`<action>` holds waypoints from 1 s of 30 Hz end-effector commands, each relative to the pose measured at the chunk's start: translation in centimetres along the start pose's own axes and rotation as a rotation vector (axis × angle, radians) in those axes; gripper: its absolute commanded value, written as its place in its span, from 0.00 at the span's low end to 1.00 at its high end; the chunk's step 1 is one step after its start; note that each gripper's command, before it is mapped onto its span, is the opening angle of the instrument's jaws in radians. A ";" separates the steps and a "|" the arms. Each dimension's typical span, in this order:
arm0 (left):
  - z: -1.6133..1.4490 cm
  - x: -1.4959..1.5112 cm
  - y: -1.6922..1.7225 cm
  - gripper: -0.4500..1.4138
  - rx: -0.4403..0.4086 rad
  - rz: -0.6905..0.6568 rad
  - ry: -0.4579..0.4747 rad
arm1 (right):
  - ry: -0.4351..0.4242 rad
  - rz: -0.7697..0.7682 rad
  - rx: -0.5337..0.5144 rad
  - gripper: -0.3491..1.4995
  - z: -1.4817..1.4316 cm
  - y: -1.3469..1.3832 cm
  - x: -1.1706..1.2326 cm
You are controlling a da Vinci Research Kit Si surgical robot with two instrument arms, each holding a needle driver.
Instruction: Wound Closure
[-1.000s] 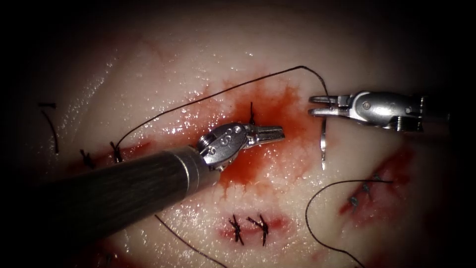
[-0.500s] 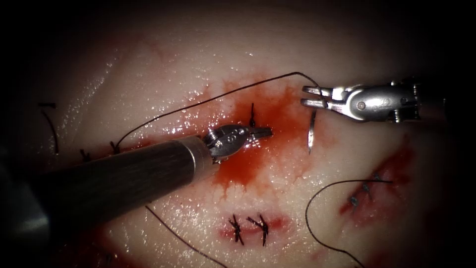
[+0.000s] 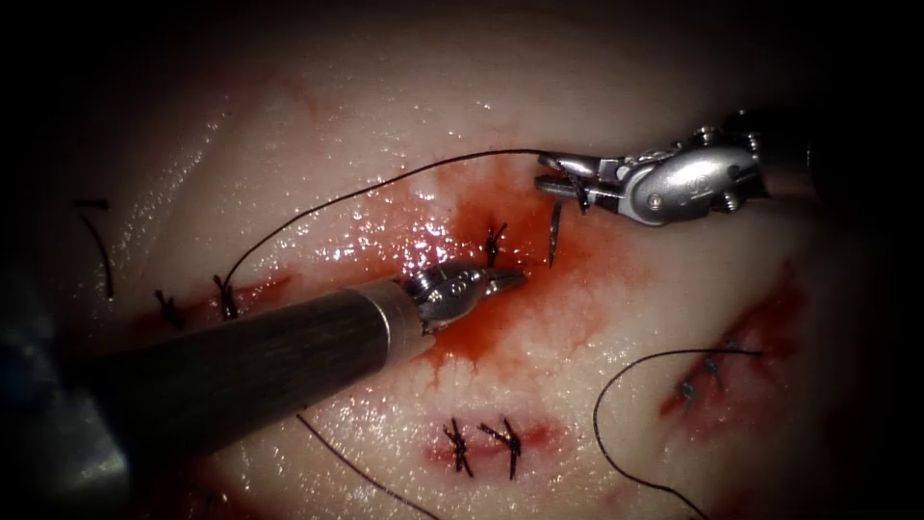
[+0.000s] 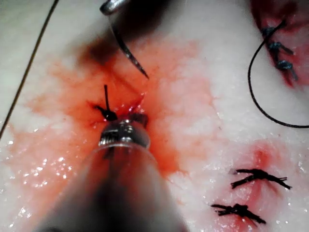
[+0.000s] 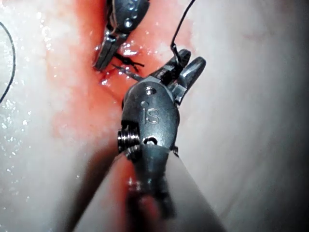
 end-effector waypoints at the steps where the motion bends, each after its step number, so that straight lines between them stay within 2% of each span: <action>1: 0.10 -0.02 0.00 0.15 -0.005 0.003 -0.002 | 0.004 -0.029 0.000 0.00 0.13 -0.06 -0.06; 10: 0.11 -0.05 0.00 0.16 -0.012 0.006 -0.008 | -0.018 -0.115 -0.019 0.00 0.25 -0.20 -0.20; 30: 0.06 -0.06 0.00 0.17 -0.017 0.007 -0.008 | -0.059 -0.173 -0.060 0.00 0.29 -0.21 -0.47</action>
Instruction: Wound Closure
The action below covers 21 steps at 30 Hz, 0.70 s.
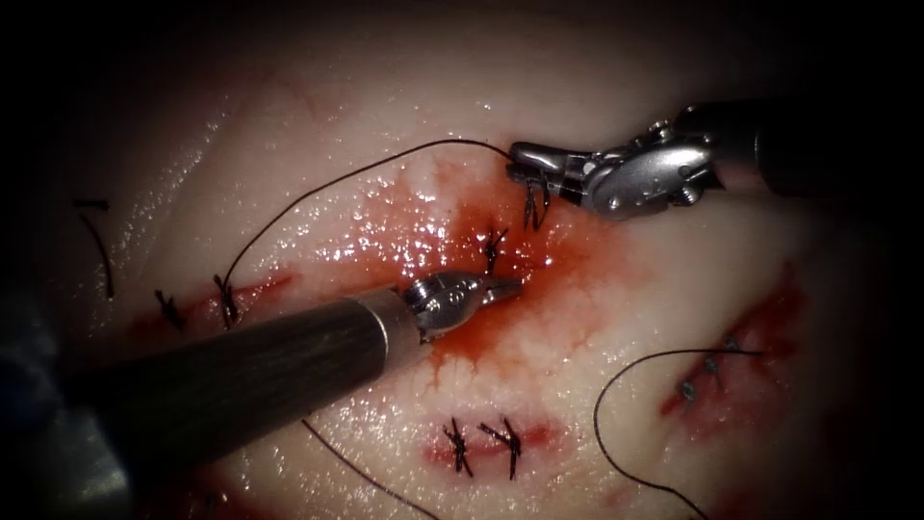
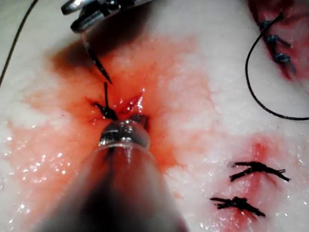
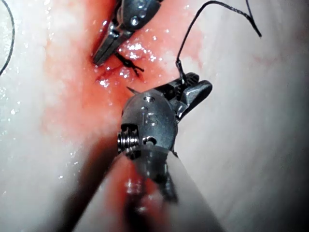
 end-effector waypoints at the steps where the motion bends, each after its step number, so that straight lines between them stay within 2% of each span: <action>1: 0.08 0.01 0.00 0.17 -0.001 0.000 0.001 | -0.001 -0.004 -0.001 0.00 0.08 -0.08 -0.07; 16: 0.04 0.01 0.00 0.15 -0.005 -0.001 0.001 | -0.025 -0.058 -0.003 0.00 0.06 -0.24 -0.23; 21: 0.01 0.01 0.00 0.15 -0.007 -0.001 0.001 | -0.027 -0.165 0.000 0.00 0.05 -0.40 -0.27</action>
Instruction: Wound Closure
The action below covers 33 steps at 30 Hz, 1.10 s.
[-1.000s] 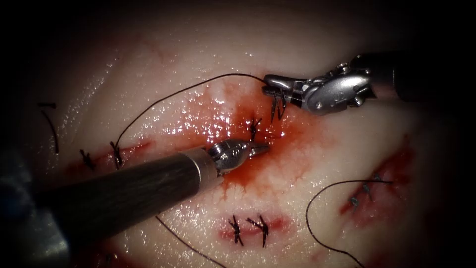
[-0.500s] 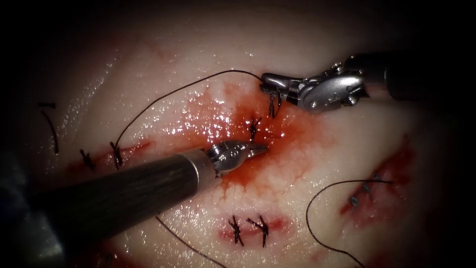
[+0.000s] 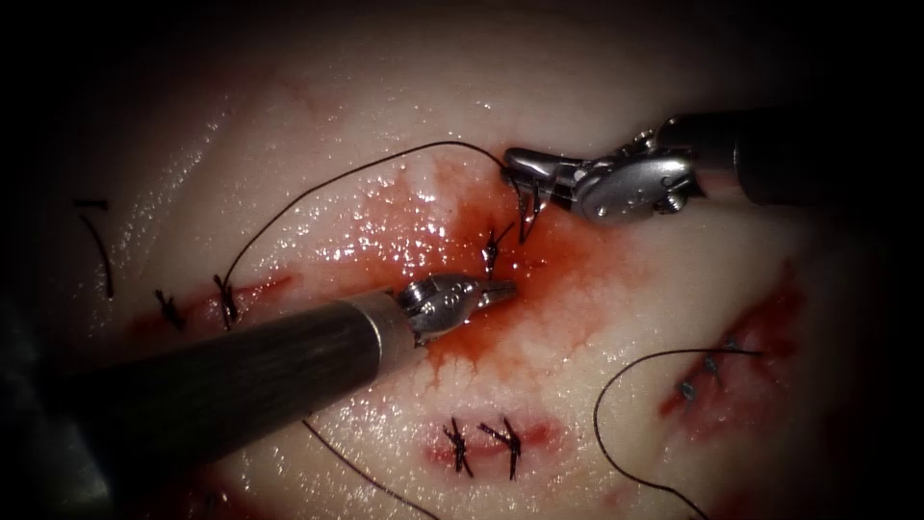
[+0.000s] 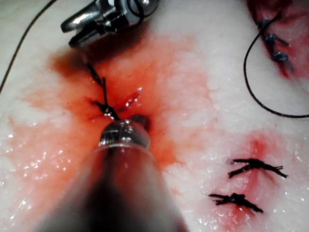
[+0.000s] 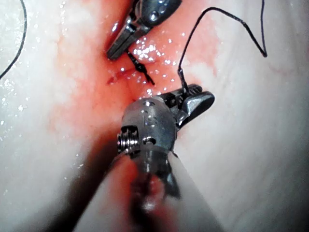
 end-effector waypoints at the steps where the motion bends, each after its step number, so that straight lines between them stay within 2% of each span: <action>1: 0.08 -0.01 -0.01 0.14 -0.002 0.001 0.001 | 0.005 -0.027 0.003 0.00 0.08 -0.13 0.01; 11: 0.05 -0.02 -0.05 0.14 -0.010 0.003 0.002 | 0.000 -0.110 0.009 0.00 0.02 -0.45 0.00; 20: -0.08 -0.03 -0.14 0.14 0.002 0.002 -0.006 | -0.018 -0.168 0.043 0.00 -0.17 -0.73 -0.01; 28: -0.11 -0.04 -0.16 0.13 0.011 0.001 -0.010 | -0.025 -0.125 0.065 0.00 -0.25 -0.91 -0.02; 33: -0.10 -0.04 -0.15 0.13 0.013 0.001 -0.011 | -0.036 -0.096 0.093 0.00 -0.18 -1.11 -0.06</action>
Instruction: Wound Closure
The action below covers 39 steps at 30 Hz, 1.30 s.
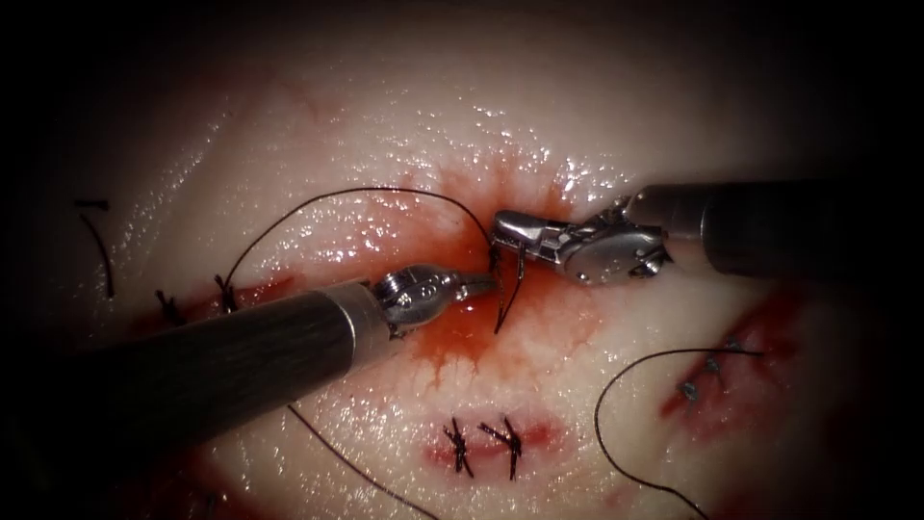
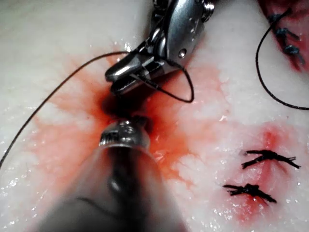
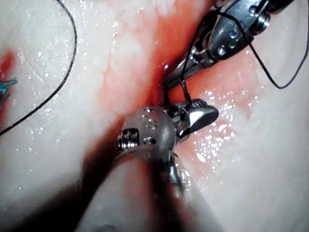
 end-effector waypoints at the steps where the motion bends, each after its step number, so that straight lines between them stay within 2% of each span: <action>1: 0.10 0.00 -0.01 0.13 0.000 0.001 0.001 | 0.000 0.009 0.003 0.00 0.09 -0.12 -0.02; 10: 0.10 -0.01 -0.01 0.12 0.000 0.001 0.001 | -0.016 0.070 0.051 0.00 -0.01 -0.31 -0.09; 27: 0.10 -0.02 -0.01 0.10 0.000 0.002 0.001 | -0.090 0.127 0.099 0.00 -0.11 -0.43 -0.29; 39: 0.09 -0.02 0.00 0.08 0.000 0.002 0.001 | -0.116 0.145 0.174 0.00 -0.16 -0.62 -0.39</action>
